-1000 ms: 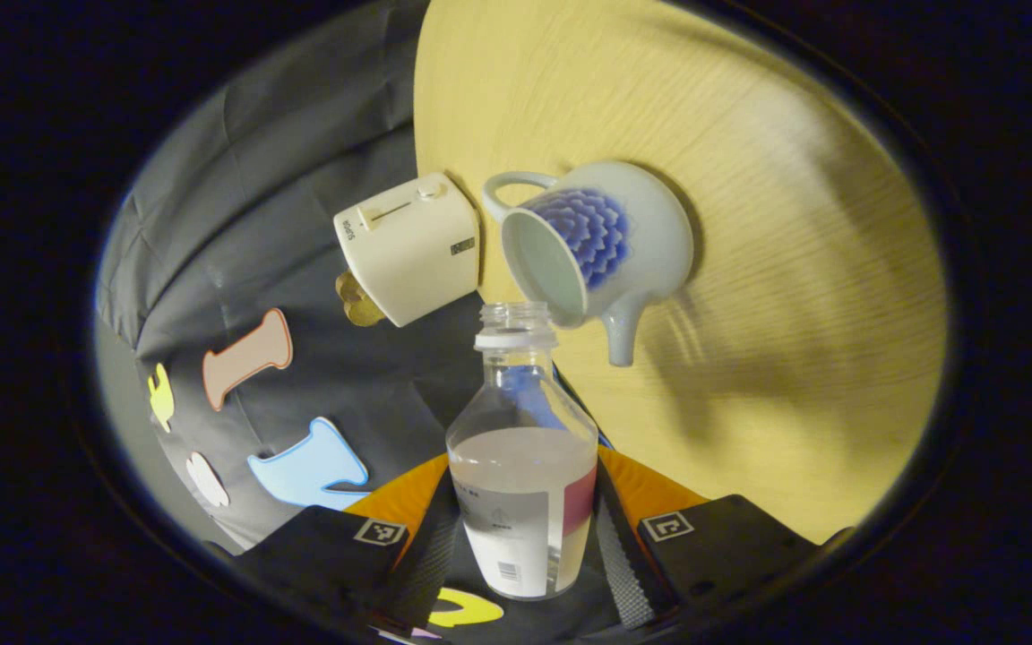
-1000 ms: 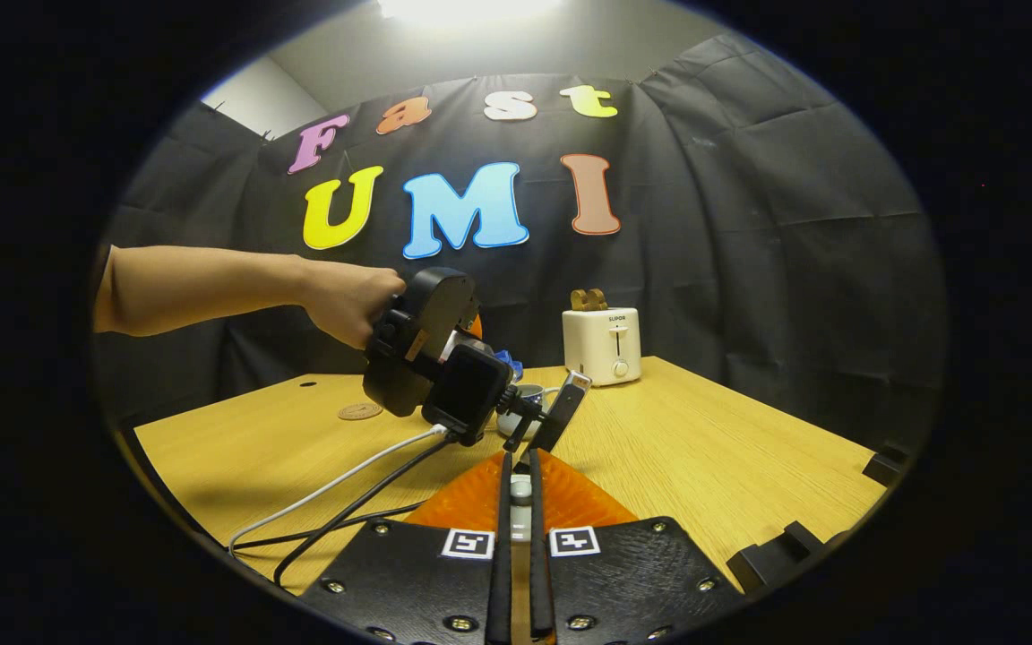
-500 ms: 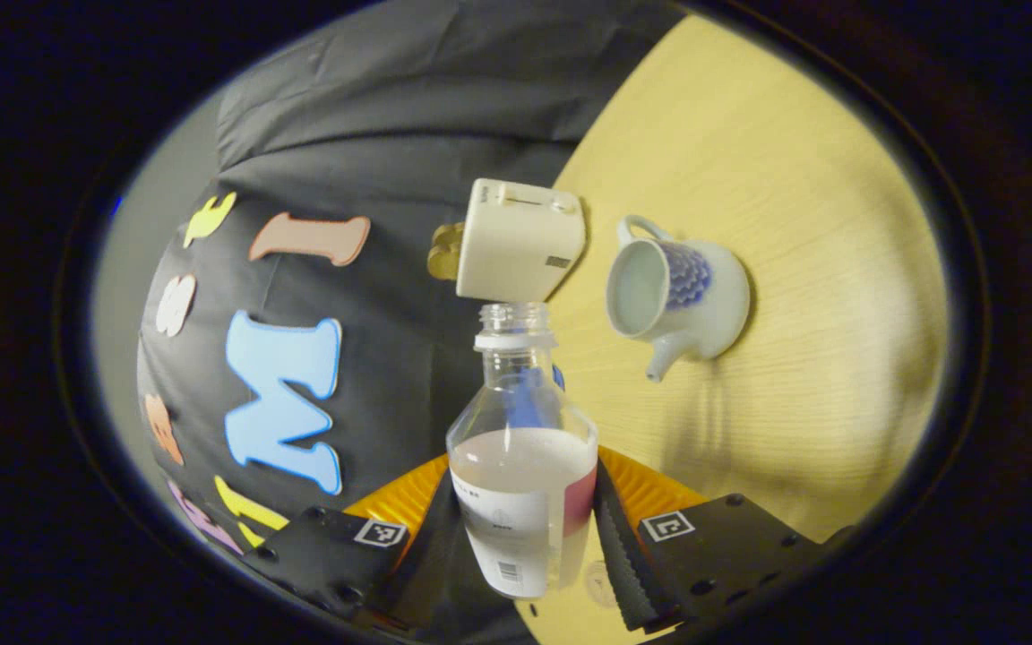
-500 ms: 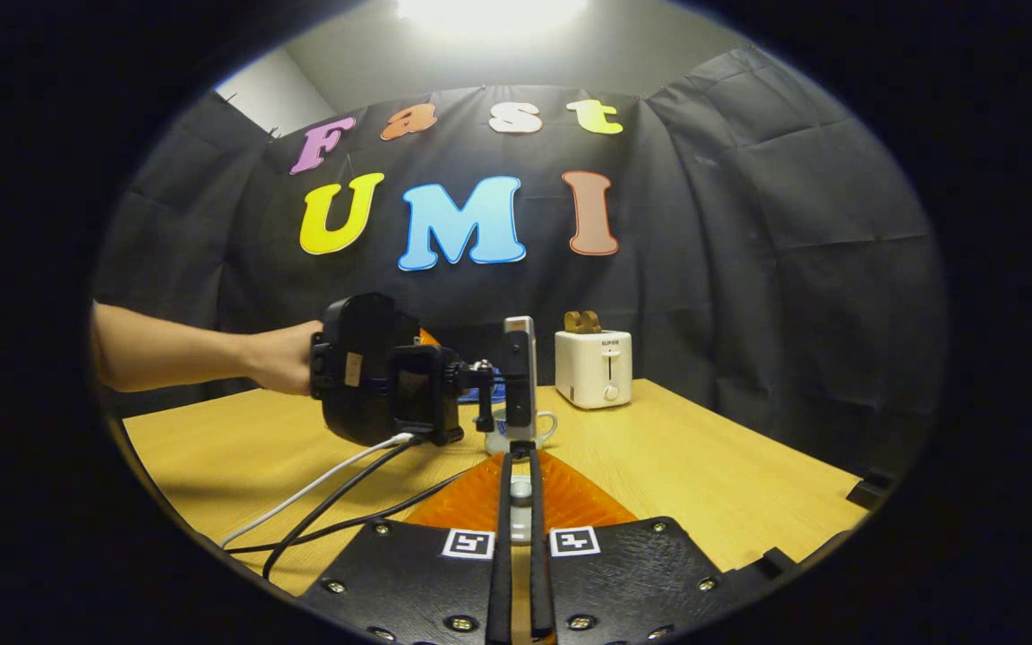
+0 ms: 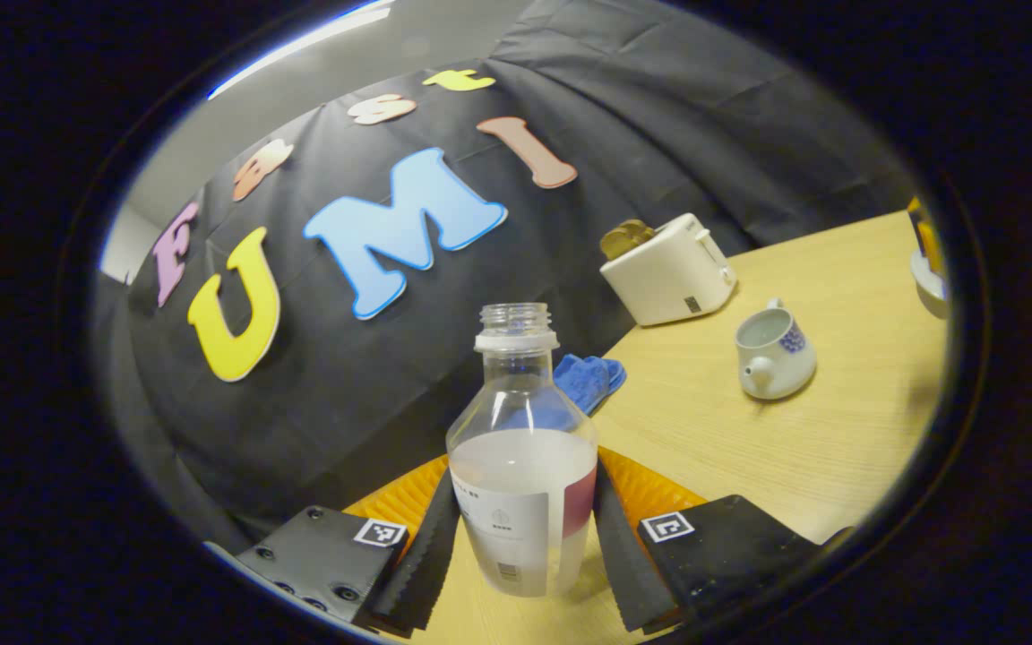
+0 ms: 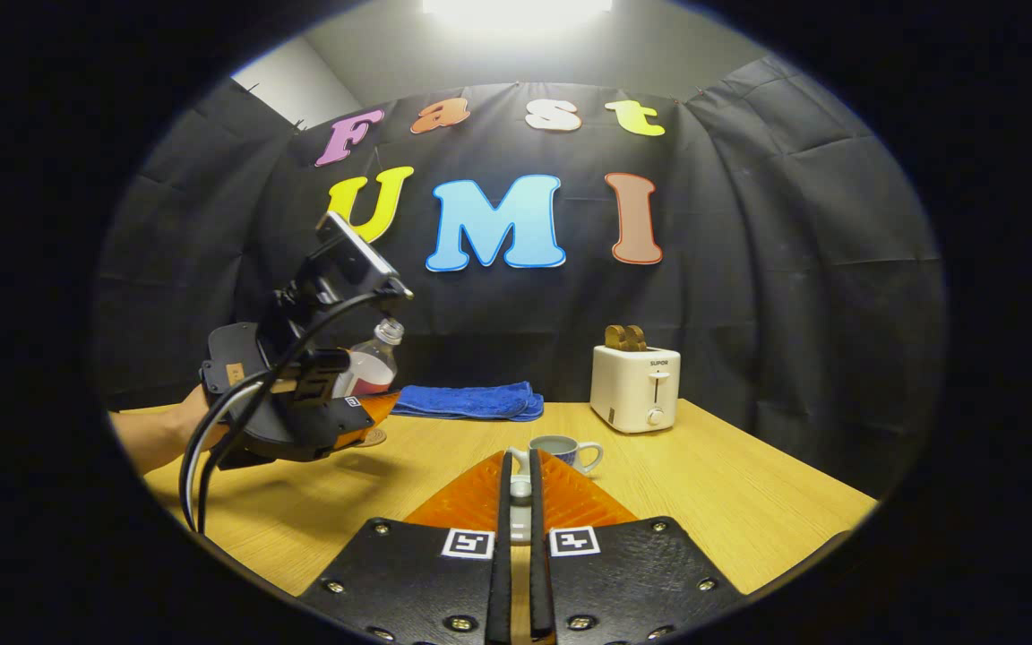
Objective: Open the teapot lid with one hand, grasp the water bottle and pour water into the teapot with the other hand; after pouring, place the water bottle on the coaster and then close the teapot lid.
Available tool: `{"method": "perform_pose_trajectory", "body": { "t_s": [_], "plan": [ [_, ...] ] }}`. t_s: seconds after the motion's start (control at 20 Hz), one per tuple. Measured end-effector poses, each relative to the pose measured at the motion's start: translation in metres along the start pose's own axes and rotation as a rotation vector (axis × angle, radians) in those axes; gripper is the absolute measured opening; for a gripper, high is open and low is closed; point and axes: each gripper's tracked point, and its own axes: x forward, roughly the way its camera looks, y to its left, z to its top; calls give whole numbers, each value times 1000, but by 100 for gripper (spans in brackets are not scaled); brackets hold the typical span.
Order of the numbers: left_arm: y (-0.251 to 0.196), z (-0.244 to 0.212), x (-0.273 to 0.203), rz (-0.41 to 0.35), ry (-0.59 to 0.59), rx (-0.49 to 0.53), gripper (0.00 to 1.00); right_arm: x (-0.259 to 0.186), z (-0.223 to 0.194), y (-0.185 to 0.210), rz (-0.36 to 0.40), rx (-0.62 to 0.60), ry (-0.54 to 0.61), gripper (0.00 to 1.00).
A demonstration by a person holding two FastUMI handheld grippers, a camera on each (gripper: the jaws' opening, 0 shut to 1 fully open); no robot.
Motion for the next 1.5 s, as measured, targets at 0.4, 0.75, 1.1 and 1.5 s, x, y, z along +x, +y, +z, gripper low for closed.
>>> {"method": "perform_pose_trajectory", "body": {
  "t_s": [0.4, 0.75, 1.1, 1.5],
  "plan": [
    [88, -42, 14, 109, -76, -446, 85, 22, -7, 11, 15, 4, 27, 8],
    [93, -67, 69, 105, -64, -540, 84, 27, -7, 7, 14, 22, 30, 8],
    [80, -78, 91, 112, -51, -517, 84, 27, -11, -5, -7, 40, 48, 8],
    [79, -88, 90, 128, -25, -540, 92, 26, -12, -2, 2, 50, 52, 8]
  ]
}}
